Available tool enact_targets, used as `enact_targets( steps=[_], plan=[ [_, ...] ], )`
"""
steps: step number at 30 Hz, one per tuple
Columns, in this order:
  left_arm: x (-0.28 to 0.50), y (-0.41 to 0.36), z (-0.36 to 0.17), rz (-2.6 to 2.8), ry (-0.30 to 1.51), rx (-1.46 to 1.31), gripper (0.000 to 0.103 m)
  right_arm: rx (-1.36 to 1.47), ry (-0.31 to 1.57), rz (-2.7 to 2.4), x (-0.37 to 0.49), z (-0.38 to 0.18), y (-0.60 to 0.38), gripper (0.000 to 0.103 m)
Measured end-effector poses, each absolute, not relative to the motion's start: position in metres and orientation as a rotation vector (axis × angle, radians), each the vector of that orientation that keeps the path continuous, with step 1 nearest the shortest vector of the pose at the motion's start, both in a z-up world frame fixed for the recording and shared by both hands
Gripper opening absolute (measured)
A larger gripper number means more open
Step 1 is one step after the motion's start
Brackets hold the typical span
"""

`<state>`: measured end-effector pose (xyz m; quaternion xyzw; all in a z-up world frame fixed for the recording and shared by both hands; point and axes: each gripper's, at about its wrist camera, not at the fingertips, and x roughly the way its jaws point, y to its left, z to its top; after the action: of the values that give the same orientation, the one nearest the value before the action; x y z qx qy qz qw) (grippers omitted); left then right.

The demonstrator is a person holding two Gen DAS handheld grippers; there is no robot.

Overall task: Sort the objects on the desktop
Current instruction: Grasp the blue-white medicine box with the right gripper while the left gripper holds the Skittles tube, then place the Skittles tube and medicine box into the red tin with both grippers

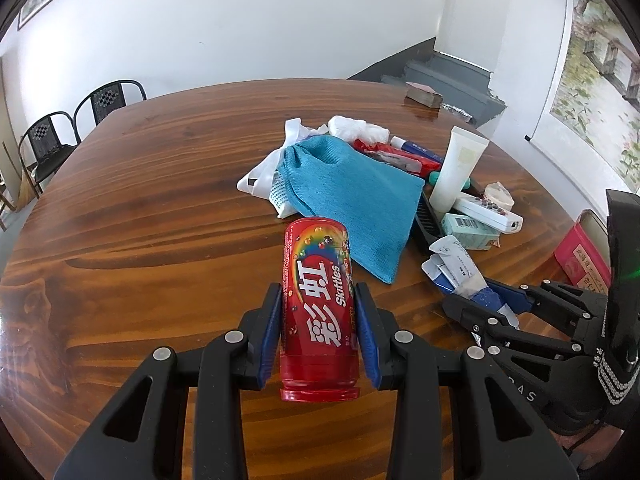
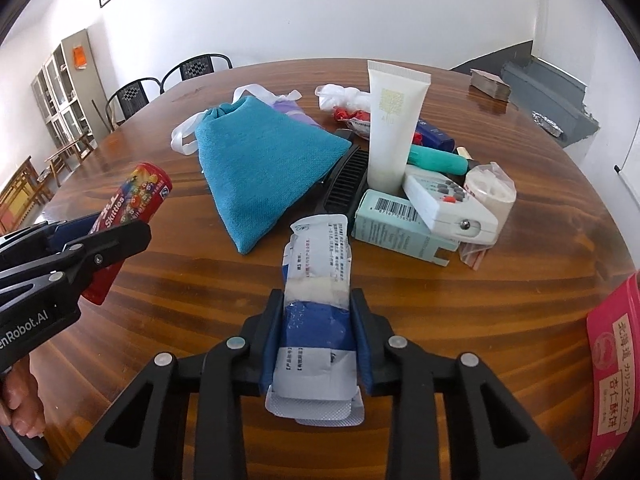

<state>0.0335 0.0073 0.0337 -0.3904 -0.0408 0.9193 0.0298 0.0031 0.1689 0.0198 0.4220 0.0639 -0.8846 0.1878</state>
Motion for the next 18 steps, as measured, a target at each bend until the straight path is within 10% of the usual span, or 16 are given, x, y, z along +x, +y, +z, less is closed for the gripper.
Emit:
enact_targets(
  steps=[18],
  plan=[
    [0.045,0.047,0.047,2.798,-0.086,-1.15,0.038,1.03,0.034,-2.688,0.04,0.057,0.222,0.035]
  ],
)
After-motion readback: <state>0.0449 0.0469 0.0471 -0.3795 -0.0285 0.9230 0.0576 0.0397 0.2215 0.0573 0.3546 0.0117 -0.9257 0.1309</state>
